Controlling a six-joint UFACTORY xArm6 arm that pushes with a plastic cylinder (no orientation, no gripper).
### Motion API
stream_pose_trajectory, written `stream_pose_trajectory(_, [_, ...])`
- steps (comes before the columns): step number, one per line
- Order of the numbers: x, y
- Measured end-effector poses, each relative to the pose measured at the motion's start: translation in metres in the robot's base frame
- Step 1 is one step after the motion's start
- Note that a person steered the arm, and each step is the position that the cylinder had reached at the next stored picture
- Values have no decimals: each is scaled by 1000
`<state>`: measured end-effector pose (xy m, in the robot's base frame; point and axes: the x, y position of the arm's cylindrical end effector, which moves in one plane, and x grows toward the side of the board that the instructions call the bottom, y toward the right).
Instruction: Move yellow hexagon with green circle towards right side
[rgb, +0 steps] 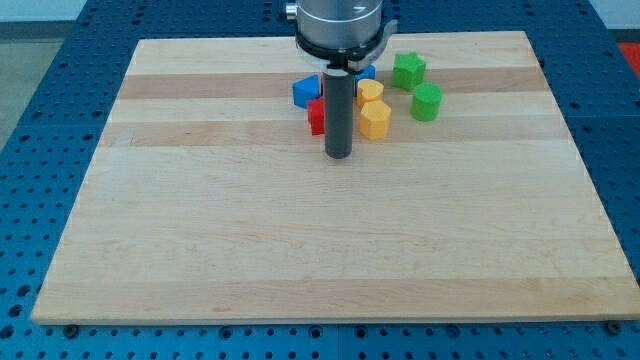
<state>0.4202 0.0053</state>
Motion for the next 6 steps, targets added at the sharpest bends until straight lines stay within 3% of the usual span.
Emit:
stream_pose_trajectory(1, [0,3])
stream_pose_trajectory(2, [-16,42])
stream_pose_trajectory(5, [-29,40])
stream_pose_trajectory(6, [-61,44])
